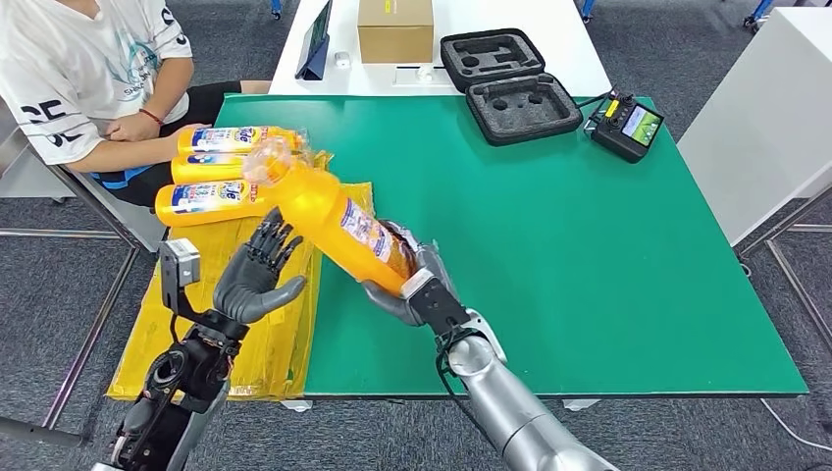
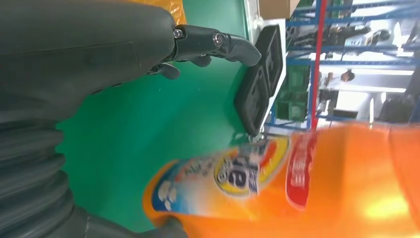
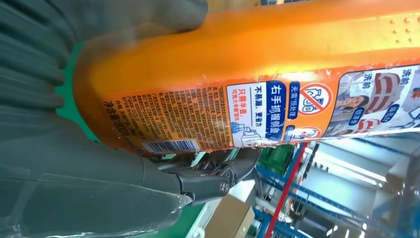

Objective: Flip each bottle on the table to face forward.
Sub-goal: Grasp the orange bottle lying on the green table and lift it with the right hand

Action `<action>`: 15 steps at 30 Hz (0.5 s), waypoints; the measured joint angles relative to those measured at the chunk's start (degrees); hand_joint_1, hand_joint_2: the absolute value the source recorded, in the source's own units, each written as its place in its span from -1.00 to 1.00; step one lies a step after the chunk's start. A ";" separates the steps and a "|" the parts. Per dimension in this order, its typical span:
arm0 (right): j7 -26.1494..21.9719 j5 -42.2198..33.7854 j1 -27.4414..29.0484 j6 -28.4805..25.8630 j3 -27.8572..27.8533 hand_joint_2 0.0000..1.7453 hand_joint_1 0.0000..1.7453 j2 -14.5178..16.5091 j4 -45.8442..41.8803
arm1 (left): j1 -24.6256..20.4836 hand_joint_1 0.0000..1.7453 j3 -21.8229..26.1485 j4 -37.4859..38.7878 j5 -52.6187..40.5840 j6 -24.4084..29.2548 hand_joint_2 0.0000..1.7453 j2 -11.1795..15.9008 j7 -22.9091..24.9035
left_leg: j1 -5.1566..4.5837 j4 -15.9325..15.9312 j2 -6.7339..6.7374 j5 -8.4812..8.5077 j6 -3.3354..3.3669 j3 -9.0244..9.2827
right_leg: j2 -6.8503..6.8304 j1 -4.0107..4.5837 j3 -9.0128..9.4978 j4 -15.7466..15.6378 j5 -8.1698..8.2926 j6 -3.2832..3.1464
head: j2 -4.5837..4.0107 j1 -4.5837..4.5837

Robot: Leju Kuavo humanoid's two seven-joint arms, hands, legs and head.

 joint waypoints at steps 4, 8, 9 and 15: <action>0.00 1.14 -0.81 1.40 1.87 1.00 1.00 1.29 1.84 | -0.72 -1.00 -1.76 1.00 -1.35 1.07 1.00 0.02 0.00 | 0.00 0.00 0.00 0.00 0.00 0.00 | 0.00 0.00 0.00 0.00 0.00 0.00 | 0.00 -0.01; 0.13 1.74 -1.42 2.65 3.61 1.00 1.00 2.67 3.73 | -1.55 -1.00 -2.91 2.64 -0.79 1.51 1.00 0.03 -0.06 | 0.01 0.00 -0.01 0.00 0.00 0.00 | -0.01 0.00 0.00 0.00 0.00 0.00 | 0.00 0.00; 0.28 1.86 -1.61 2.94 3.95 1.00 1.00 2.88 4.28 | -1.66 -1.00 -3.07 2.92 -0.37 1.53 1.00 0.04 -0.08 | 0.01 0.00 0.00 0.00 0.00 0.00 | 0.00 0.00 0.00 0.00 0.00 0.00 | 0.00 0.00; 1.82 2.52 -2.93 5.48 5.69 1.00 1.00 3.71 8.54 | -1.57 -1.00 -3.34 3.22 4.61 -0.79 1.00 0.21 0.22 | 0.00 0.00 0.00 0.01 0.00 0.00 | 0.00 0.00 0.01 0.00 0.00 0.00 | 0.00 0.00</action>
